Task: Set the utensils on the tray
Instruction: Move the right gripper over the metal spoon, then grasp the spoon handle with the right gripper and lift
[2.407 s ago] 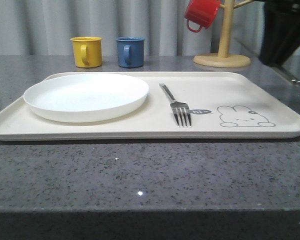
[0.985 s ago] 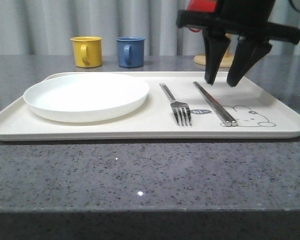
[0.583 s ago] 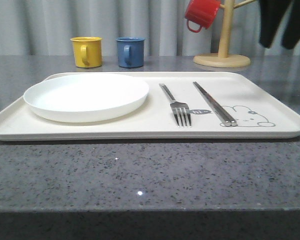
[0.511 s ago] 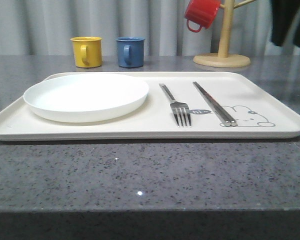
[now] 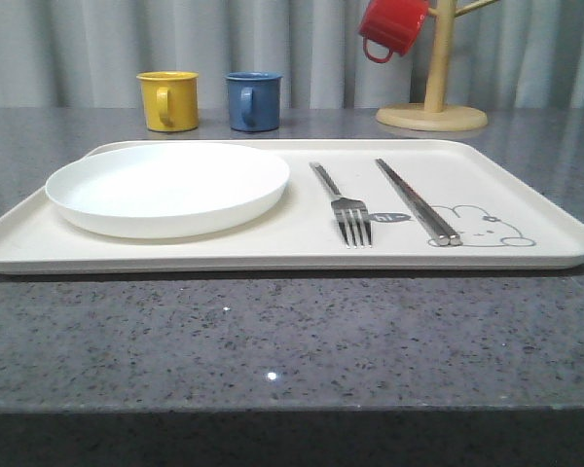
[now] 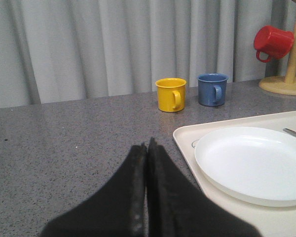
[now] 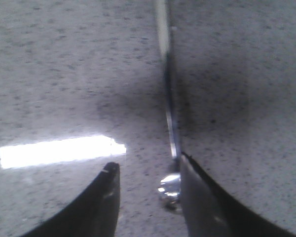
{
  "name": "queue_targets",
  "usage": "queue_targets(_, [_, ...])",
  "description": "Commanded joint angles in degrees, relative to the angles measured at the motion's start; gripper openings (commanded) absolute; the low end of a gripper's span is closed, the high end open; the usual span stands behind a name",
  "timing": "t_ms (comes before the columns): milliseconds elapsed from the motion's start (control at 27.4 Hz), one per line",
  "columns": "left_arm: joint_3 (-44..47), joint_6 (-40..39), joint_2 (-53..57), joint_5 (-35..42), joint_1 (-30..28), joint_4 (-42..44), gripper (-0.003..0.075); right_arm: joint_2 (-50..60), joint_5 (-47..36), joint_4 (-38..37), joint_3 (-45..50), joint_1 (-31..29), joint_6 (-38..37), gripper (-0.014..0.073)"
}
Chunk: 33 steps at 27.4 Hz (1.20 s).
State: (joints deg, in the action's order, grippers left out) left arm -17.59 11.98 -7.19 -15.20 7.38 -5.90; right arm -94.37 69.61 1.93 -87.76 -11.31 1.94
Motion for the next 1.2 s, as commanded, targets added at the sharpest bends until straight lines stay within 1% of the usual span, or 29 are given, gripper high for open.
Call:
queue_targets(0, [-1.6,-0.5,-0.7,4.7,-0.1,-0.6,-0.0018,0.5,-2.5,-0.2,-0.9,-2.1,1.8,0.0330])
queue_targets(292, [-1.6,-0.5,-0.7,4.7,-0.1,-0.6,-0.0018,-4.0,-4.5,-0.1,-0.9,-2.6,2.3,0.0330])
queue_targets(693, [-1.6,-0.5,-0.7,4.7,-0.1,-0.6,-0.0018,-9.3,-4.5,-0.2,-0.9,-2.6,2.4,0.0327])
queue_targets(729, [-1.6,-0.5,-0.7,4.7,-0.1,-0.6,-0.0018,-9.4,-4.4,-0.2,-0.9,-2.6,2.4,0.0316])
queue_targets(802, [-1.6,-0.5,-0.7,4.7,-0.1,-0.6,-0.0018,-9.4,-4.4,-0.2,-0.9,-2.6,2.4,0.0256])
queue_targets(912, [-1.6,-0.5,-0.7,4.7,-0.1,-0.6,-0.0018,-9.4,-4.3,-0.2,-1.0,-2.6,2.4,0.0122])
queue_targets(1021, [-1.6,-0.5,-0.7,4.7,-0.1,-0.6,-0.0018,-9.4,-3.9,-0.2,-1.0,-2.6,2.4,0.0021])
queue_targets(1094, [-1.6,-0.5,-0.7,4.7,-0.1,-0.6,-0.0018,-9.4,-3.5,-0.2,-1.0,-2.6,2.4,-0.0008])
queue_targets(1167, [-1.6,-0.5,-0.7,4.7,-0.1,-0.6,-0.0018,-9.0,-3.3,-0.2,-1.0,-2.6,2.4,-0.0007])
